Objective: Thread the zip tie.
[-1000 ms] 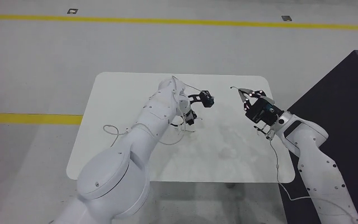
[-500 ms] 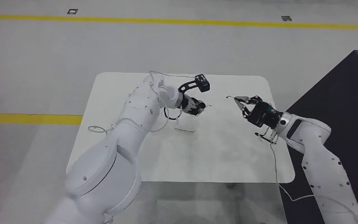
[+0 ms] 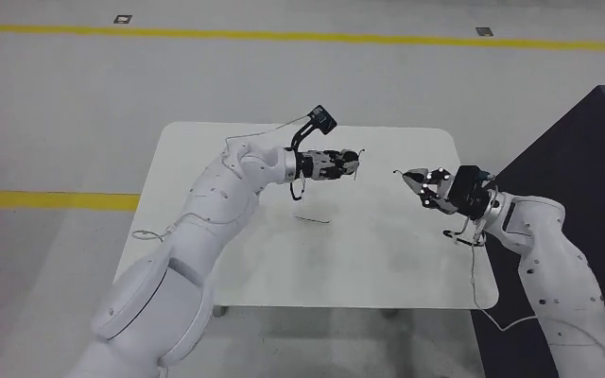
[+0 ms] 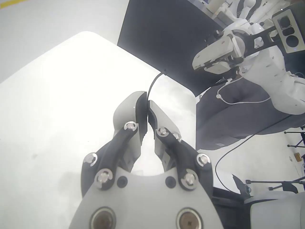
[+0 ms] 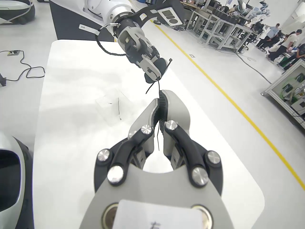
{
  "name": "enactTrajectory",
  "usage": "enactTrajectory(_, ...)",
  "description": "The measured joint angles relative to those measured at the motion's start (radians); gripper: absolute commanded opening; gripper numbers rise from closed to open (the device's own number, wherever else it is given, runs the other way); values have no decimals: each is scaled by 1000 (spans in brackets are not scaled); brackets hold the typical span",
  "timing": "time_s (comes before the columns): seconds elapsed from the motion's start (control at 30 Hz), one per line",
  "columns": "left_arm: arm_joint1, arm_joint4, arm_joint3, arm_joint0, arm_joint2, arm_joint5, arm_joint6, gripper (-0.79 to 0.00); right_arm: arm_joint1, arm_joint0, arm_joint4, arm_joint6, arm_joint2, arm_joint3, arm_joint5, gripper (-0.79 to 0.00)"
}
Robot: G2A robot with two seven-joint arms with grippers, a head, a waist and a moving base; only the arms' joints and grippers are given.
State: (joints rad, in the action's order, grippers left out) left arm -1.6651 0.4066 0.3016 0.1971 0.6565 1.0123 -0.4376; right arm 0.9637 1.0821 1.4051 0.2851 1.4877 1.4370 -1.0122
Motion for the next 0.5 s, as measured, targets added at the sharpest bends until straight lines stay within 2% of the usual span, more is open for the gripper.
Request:
enactTrajectory(0.07,2,-26,26,17,11,0,11,-785,0,9,-12,-11,-13,2,0,-785)
enactTrajectory(0.17,22,-174,134,62,63,0,-18,-785,-4,7,-81,-64,-51,-22,0,-785)
enactTrajectory(0.27,64,-401,265,121,128,0,-189,-785,-23,-20,-196,-138,-97,-61,0,-785)
enactTrajectory(0.33,93,-564,352,165,160,0,-354,-785,-40,-37,-293,-187,-128,-78,0,-785)
enactTrajectory(0.4,119,-672,423,200,138,-13,-457,-785,-62,-54,-390,-244,-164,-76,0,-785)
enactTrajectory(0.5,153,-746,472,211,87,-46,-436,-785,-100,-60,-526,-317,-228,-32,0,-785)
